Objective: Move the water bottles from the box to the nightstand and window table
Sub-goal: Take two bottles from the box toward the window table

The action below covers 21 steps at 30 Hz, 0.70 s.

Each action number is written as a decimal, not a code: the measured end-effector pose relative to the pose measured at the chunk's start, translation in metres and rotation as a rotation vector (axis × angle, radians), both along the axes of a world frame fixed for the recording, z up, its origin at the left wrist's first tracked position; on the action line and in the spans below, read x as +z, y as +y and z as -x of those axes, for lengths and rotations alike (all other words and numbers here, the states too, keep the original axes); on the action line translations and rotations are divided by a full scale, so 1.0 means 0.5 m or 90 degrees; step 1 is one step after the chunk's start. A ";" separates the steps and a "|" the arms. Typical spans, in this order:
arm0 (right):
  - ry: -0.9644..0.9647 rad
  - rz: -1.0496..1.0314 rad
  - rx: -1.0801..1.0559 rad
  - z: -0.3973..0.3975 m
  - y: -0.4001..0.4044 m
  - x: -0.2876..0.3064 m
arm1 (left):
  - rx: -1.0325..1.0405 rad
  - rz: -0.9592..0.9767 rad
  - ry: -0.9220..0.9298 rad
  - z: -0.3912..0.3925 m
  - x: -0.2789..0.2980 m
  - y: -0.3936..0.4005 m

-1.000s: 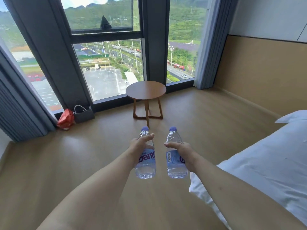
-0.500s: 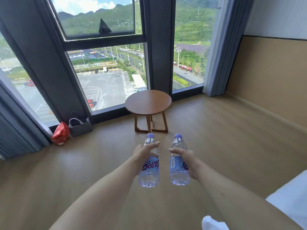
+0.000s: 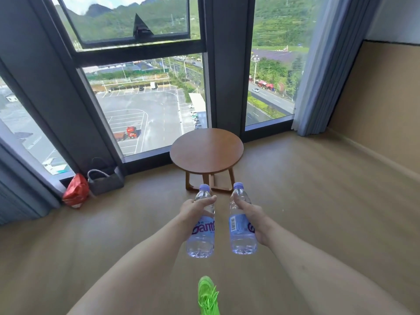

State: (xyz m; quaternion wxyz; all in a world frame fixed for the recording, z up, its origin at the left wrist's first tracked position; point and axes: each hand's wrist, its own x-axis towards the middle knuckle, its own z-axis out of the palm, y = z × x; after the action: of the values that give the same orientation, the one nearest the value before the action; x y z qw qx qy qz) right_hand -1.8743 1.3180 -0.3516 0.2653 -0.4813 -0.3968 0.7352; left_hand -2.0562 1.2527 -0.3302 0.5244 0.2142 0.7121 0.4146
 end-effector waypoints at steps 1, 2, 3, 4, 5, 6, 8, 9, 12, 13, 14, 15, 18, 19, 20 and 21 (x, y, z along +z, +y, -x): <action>-0.005 0.001 -0.002 0.019 0.035 -0.006 | 0.003 0.000 -0.005 0.018 -0.006 0.035; -0.013 0.003 0.000 0.039 0.070 -0.012 | 0.006 0.000 -0.011 0.035 -0.014 0.071; -0.022 0.001 0.004 0.060 0.106 -0.017 | 0.010 -0.003 -0.016 0.055 -0.022 0.108; -0.029 -0.005 0.009 0.081 0.140 -0.022 | 0.013 -0.010 -0.020 0.076 -0.031 0.148; -0.040 -0.012 0.009 0.102 0.176 -0.028 | 0.014 -0.015 -0.022 0.097 -0.040 0.188; -0.055 -0.017 0.006 0.124 0.212 -0.035 | 0.015 -0.016 -0.025 0.118 -0.048 0.228; -0.079 -0.009 -0.005 0.162 0.286 -0.043 | 0.026 -0.008 -0.039 0.160 -0.060 0.307; -0.091 0.000 -0.010 0.180 0.323 -0.044 | 0.026 -0.002 -0.045 0.179 -0.063 0.345; -0.112 0.010 -0.030 0.232 0.424 -0.044 | 0.020 -0.001 -0.057 0.241 -0.066 0.451; -0.112 0.009 -0.040 0.251 0.456 -0.042 | 0.025 -0.003 -0.059 0.262 -0.067 0.483; -0.108 0.010 -0.048 0.270 0.487 -0.041 | 0.030 -0.002 -0.058 0.283 -0.068 0.514; -0.102 0.015 -0.050 0.287 0.516 -0.042 | 0.034 0.000 -0.057 0.304 -0.070 0.542; -0.099 0.027 -0.036 0.339 0.599 -0.050 | 0.051 0.006 -0.065 0.358 -0.079 0.611; -0.094 0.030 -0.032 0.357 0.626 -0.054 | 0.058 0.007 -0.068 0.377 -0.082 0.633; -0.089 0.033 -0.030 0.376 0.654 -0.058 | 0.069 0.006 -0.069 0.396 -0.086 0.656; -0.083 0.036 -0.025 0.396 0.682 -0.062 | 0.078 0.007 -0.067 0.414 -0.089 0.679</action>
State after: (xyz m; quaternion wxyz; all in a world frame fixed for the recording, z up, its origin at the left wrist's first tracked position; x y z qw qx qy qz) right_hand -2.0721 1.6590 -0.3826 0.2399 -0.5432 -0.3828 0.7077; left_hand -2.2630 1.5922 -0.3748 0.5358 0.1452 0.6977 0.4529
